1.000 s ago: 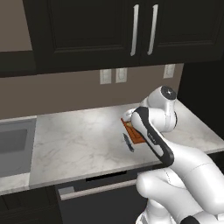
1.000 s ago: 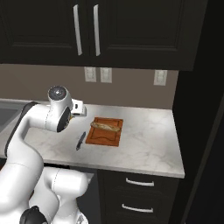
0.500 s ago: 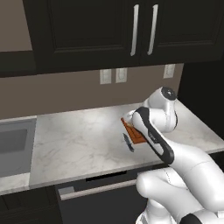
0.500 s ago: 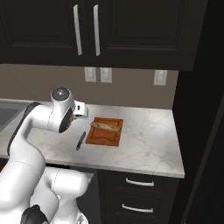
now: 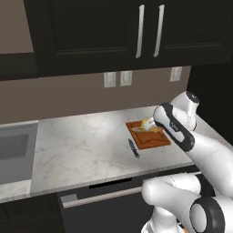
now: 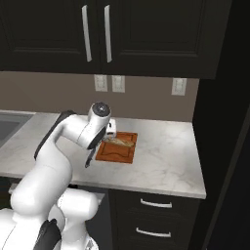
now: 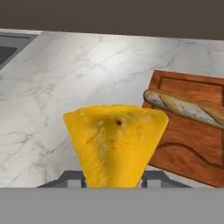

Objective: Retrieve the sausage and cheese from the fridge and place them on the cutting board on the counter.

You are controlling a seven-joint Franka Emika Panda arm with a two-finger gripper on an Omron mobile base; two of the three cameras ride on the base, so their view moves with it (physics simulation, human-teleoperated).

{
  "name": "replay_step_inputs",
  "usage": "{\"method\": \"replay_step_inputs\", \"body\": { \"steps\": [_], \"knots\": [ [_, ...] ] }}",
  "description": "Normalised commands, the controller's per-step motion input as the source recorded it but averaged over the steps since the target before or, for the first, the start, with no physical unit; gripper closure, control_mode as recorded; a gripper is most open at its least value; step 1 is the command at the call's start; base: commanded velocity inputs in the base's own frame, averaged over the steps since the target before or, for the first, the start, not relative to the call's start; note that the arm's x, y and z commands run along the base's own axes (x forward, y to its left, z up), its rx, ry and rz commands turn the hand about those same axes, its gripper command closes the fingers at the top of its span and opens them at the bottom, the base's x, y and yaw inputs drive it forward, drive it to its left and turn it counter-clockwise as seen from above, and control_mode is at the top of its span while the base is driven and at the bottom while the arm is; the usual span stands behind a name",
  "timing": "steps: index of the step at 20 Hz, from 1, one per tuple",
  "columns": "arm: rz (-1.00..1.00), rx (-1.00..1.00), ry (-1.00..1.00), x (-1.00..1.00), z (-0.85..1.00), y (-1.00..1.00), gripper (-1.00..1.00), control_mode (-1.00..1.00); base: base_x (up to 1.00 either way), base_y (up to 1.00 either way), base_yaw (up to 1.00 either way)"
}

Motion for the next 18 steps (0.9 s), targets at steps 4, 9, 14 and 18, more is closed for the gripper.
{"method": "replay_step_inputs", "body": {
  "steps": [4,9,14,18],
  "knots": [
    [0.38,0.00,0.00,0.06,-0.26,-0.41,1.00,-1.00,0.00,0.00,0.00],
    [0.22,0.06,0.00,0.09,-0.32,-0.15,1.00,-1.00,0.00,0.00,0.00],
    [0.08,0.13,-0.01,0.09,-0.29,0.01,1.00,-1.00,0.00,0.00,0.00],
    [0.02,0.19,0.01,0.10,-0.19,0.05,1.00,-1.00,0.00,0.00,0.00]
  ]
}}
